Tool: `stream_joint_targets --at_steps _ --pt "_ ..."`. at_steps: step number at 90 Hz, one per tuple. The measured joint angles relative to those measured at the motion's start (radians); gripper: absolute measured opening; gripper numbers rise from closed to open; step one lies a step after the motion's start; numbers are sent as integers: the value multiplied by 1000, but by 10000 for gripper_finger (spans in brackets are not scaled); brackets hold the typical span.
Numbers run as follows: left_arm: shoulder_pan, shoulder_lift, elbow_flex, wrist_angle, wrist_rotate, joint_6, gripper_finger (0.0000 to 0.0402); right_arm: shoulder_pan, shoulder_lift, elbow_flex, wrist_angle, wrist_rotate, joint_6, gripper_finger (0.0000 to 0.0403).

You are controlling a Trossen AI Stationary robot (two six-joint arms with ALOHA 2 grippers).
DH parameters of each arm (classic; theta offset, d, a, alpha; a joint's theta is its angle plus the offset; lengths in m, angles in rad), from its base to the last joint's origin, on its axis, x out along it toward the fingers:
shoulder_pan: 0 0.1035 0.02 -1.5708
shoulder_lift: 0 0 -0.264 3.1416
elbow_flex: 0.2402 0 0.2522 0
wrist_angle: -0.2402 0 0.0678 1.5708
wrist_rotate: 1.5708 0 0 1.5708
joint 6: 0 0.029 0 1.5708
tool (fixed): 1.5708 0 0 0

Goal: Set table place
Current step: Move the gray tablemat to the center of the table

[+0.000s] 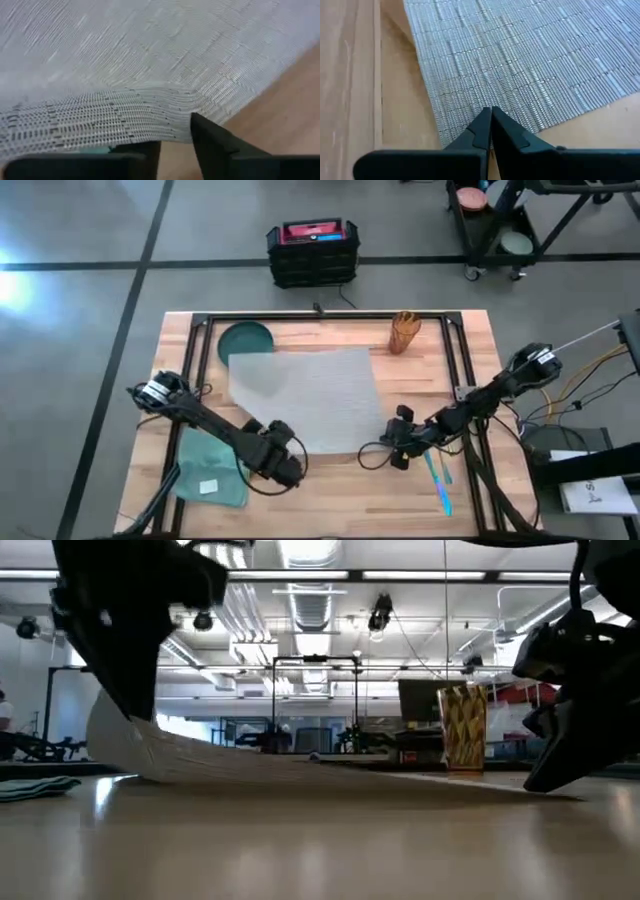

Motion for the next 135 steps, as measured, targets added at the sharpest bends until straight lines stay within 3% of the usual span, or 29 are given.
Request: stream_joint_targets --at_steps 13,26,49,67,85,115,135 --pt "-36 -77 36 24 -79 63 171 10 -28 38 -90 -23 1 0" --pt "-75 -121 36 35 -172 64 192 9 -51 87 -233 -28 1 0" --pt "-90 -116 34 26 -140 67 212 9 -51 133 -315 -44 33 0" --pt "-91 -114 -19 65 -177 67 224 6 -70 227 -411 -82 -21 0" --pt "-64 -113 -224 319 -176 71 207 -29 -69 301 -411 -84 -150 0" --pt "31 -112 -508 826 -133 274 172 -215 -51 308 -428 -111 -200 0" --pt "48 -112 -567 937 -105 325 154 -290 21 284 -426 -196 -278 0"
